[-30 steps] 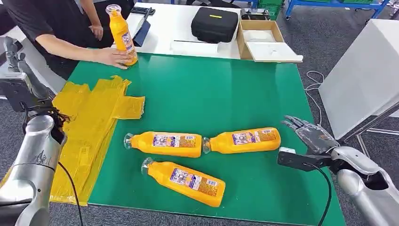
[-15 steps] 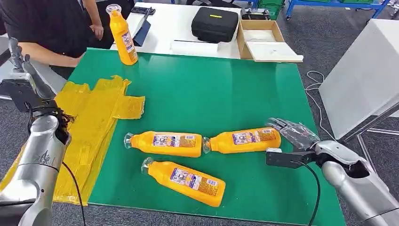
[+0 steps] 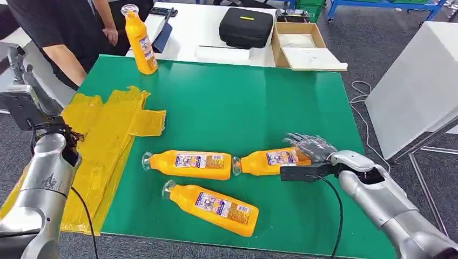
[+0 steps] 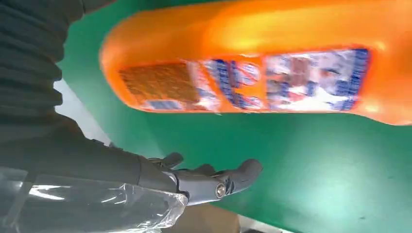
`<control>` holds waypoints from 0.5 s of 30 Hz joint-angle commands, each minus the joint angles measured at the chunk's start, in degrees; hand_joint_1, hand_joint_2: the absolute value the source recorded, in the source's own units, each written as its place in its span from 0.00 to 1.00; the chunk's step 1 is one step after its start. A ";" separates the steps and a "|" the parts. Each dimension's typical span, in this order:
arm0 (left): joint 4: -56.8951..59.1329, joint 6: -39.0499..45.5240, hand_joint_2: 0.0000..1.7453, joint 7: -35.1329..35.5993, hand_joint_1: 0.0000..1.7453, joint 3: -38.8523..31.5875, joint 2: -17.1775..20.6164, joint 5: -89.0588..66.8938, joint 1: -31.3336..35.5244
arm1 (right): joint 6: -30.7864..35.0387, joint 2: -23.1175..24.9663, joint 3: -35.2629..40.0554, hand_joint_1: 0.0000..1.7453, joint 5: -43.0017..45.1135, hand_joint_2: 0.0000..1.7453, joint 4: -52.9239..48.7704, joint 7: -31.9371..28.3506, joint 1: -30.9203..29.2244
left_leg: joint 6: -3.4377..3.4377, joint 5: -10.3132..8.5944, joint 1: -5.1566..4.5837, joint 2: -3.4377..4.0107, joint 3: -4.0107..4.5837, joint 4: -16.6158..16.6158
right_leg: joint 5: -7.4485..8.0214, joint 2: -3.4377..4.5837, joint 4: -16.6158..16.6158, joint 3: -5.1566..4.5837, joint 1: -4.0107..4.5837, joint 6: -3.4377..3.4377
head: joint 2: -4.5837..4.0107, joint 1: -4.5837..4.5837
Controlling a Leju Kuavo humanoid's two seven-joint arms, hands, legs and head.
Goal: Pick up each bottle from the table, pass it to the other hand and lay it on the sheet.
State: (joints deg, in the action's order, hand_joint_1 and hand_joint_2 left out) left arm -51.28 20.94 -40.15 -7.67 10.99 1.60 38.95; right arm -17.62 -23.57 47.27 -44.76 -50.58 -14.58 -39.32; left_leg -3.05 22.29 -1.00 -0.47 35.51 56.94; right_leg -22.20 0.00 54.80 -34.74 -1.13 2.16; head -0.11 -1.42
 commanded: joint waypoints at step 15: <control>8.46 1.16 0.00 0.15 0.00 -0.71 -2.25 -0.03 7.77 | -0.21 12.05 12.29 0.00 -1.48 1.00 27.52 0.97 -12.21 | 0.25 -0.02 0.05 -0.09 -0.04 0.08 | -0.03 -0.05 0.06 0.03 0.06 -0.11 | 0.00 0.00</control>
State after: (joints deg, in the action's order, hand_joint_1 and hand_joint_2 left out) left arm -48.65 21.66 -40.15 -7.61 10.34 1.25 41.94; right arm -17.07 -15.06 52.63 -45.40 -35.20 -14.49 -46.18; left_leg -3.01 22.23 -1.01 -0.57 35.53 56.95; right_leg -22.18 -0.03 54.80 -34.77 -1.12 2.17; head -0.11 -1.42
